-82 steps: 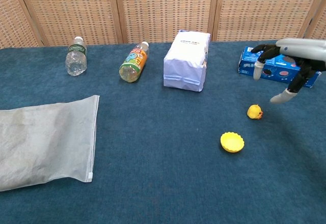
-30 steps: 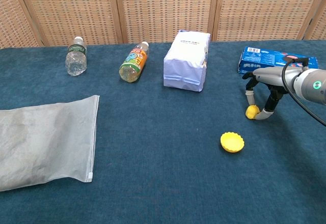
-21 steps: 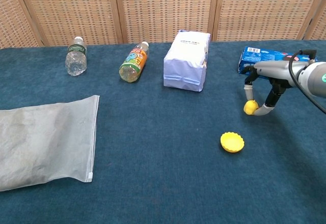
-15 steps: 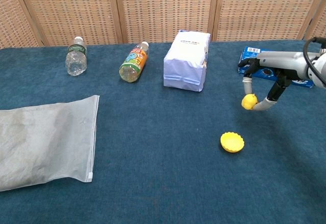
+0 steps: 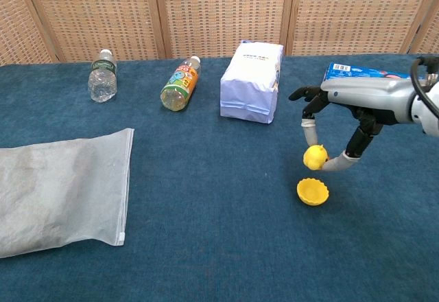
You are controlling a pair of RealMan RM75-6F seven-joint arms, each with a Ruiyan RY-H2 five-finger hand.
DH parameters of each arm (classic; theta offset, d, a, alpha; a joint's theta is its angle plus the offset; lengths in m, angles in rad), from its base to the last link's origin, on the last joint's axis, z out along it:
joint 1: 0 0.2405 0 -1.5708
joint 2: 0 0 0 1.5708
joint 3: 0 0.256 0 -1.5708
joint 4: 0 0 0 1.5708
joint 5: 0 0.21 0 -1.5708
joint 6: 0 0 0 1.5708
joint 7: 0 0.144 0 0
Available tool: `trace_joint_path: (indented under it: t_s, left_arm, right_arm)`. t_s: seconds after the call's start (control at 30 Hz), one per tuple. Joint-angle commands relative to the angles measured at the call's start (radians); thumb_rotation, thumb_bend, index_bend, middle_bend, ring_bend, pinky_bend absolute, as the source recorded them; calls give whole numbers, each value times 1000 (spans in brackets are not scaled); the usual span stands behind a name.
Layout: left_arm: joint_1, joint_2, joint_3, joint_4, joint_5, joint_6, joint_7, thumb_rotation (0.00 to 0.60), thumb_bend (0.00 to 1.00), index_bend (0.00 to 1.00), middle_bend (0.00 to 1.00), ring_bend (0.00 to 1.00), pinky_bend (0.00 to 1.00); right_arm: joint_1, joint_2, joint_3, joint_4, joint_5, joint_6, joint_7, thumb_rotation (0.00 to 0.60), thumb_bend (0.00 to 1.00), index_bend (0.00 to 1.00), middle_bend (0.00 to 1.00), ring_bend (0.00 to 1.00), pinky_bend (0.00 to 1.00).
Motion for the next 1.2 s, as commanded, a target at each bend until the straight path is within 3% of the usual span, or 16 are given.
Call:
trace_joint_path:
  t_s: [0.03,0.37,0.63,0.7,0.87,1.2]
  left_arm:
    - [-2,-1,-1,1,-6,-6,2,600,31,0,0,0,0]
    - [-7,-2,-4,7,-23,-19,1,600,30,0,0,0,0]
    - [-7,-3,-2,8,-22,-19,2,600,32,0,0,0,0]
    - [-7,-5,0,8,-21,-20,6,600,32,0,0,0,0]
    - [-7,-6,0,7,-22,-18,11,600,31,0,0,0,0]
    - [-5,-4,3,5,-17,-14,7,600,32,0,0,0,0]
  right_arm:
    - [18,-31,-8,14,21,16,-46,600,323,582,0,0,0]
    - [50,-109,-50,57,95,43,-173,600,323,582,0,0,0]
    - [51,-125,-68,89,113,51,-185,600,318,577,0,0,0]
    - [50,-126,-70,95,101,56,-182,600,284,520,0,0,0]
    - [45,-107,-68,76,87,48,-149,600,64,205,0,0,0]
    - [16,-11,-82,-38,45,99,-143,600,46,175,0,0,0]
